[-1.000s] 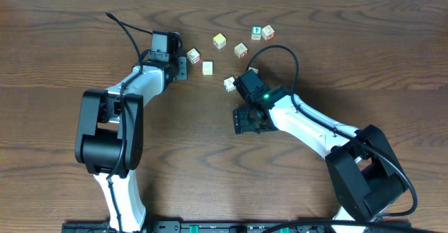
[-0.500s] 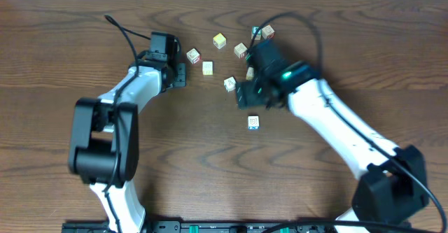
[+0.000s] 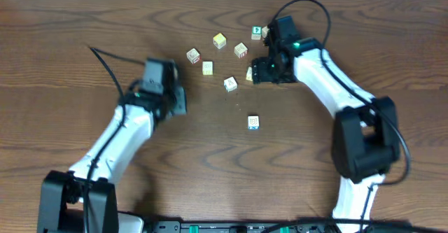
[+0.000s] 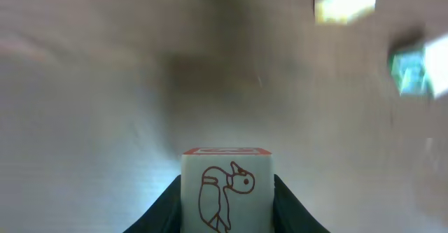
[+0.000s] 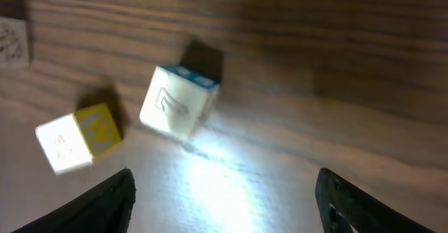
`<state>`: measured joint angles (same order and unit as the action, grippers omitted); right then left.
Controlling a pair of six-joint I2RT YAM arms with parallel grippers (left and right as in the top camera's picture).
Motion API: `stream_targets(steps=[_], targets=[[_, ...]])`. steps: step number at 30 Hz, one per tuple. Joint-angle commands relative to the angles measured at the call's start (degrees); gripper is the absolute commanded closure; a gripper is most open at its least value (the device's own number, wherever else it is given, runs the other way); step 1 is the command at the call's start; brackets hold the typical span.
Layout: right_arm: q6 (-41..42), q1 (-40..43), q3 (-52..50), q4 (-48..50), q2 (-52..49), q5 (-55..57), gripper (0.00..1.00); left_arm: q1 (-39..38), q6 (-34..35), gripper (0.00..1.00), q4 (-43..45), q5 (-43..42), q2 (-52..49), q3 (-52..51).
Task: Lift 5 blocks
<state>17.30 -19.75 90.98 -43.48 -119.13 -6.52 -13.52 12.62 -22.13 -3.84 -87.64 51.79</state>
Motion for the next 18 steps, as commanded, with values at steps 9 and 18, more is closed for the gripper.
stream_targets(steps=[9,18], targets=[[4.2,-3.5,9.6,-0.3,-8.7,-1.4,0.36,-12.8,2.5,0.93,2.3,-0.6,2.6,-6.4],[4.5,-3.5,9.6,0.4,-11.1,1.7,0.57,-14.9,2.7,0.88,3.6,-0.6,2.2,-6.5]])
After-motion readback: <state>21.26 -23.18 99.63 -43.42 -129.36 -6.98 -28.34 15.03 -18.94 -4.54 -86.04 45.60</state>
